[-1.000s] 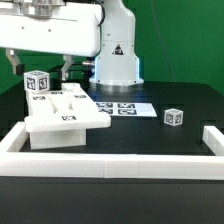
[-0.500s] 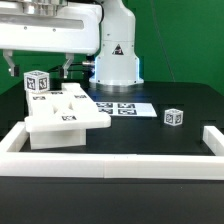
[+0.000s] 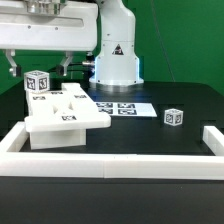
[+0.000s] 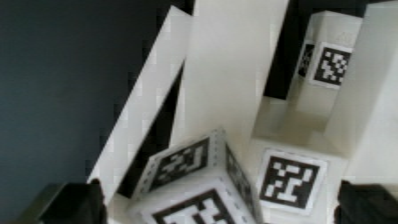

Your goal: Assemble chair

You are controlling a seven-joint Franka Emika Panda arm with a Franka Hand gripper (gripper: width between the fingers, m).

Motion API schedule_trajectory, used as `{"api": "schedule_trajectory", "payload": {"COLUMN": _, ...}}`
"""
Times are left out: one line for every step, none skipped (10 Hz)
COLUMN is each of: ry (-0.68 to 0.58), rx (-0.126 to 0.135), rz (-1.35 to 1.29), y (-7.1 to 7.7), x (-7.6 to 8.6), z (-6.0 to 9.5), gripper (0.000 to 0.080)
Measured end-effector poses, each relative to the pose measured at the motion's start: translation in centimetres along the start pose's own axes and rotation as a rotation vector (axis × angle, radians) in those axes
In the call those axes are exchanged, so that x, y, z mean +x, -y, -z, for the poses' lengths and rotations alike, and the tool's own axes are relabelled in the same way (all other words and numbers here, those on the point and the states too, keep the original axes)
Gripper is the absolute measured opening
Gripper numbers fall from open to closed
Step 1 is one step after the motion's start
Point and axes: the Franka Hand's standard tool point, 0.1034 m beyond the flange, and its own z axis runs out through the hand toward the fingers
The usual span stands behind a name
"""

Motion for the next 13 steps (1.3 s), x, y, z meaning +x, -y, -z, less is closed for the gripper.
{"api": "schedule_trajectory", "payload": {"ry": 0.001, "rx": -0.001, "rz": 0.061, "y": -0.06, "x": -0.06, "z": 0.00, "gripper": 0.0649}}
{"api": "schedule_trajectory", "payload": {"ry": 0.004, "rx": -0.002, "rz": 0.107, "y": -0.10, "x": -0.10, "z": 0.01, "gripper": 0.0649}}
{"api": "schedule_trajectory", "payload": {"ry": 0.012, "rx": -0.008, "rz": 0.200, "y": -0.21, "x": -0.19, "z": 0.07, "gripper": 0.0649}}
{"api": "schedule_trajectory", "payload": {"ry": 0.010, "rx": -0.010, "rz": 0.213, "y": -0.27, "x": -0.18, "z": 0.12, "gripper": 0.0649}}
{"api": "schedule_trajectory", "payload": {"ry": 0.010, "rx": -0.010, "rz": 0.195, "y": -0.27, "x": -0.19, "z": 0.12, "gripper": 0.0605}}
{"api": "schedule_trajectory", "payload": {"ry": 0.010, "rx": -0.010, "rz": 0.194, "y": -0.28, "x": -0.22, "z": 0.11, "gripper": 0.0605}}
{"api": "schedule_trajectory", "payload": {"ry": 0.010, "rx": -0.010, "rz": 0.194, "y": -0.30, "x": -0.24, "z": 0.11, "gripper": 0.0468}}
{"api": "schedule_trajectory", "payload": {"ry": 0.010, "rx": -0.010, "rz": 0.193, "y": -0.32, "x": -0.27, "z": 0.10, "gripper": 0.0301}}
{"api": "schedule_trajectory", "payload": {"ry": 0.010, "rx": -0.010, "rz": 0.180, "y": -0.33, "x": -0.28, "z": 0.10, "gripper": 0.0301}}
{"api": "schedule_trajectory", "payload": {"ry": 0.010, "rx": -0.010, "rz": 0.149, "y": -0.33, "x": -0.28, "z": 0.10, "gripper": 0.0285}}
{"api": "schedule_trajectory", "payload": {"ry": 0.010, "rx": -0.010, "rz": 0.136, "y": -0.33, "x": -0.28, "z": 0.10, "gripper": 0.0285}}
{"api": "schedule_trajectory", "payload": {"ry": 0.010, "rx": -0.010, "rz": 0.094, "y": -0.33, "x": -0.28, "z": 0.10, "gripper": 0.0285}}
{"api": "schedule_trajectory", "payload": {"ry": 0.008, "rx": -0.009, "rz": -0.009, "y": -0.32, "x": -0.28, "z": 0.09, "gripper": 0.0285}}
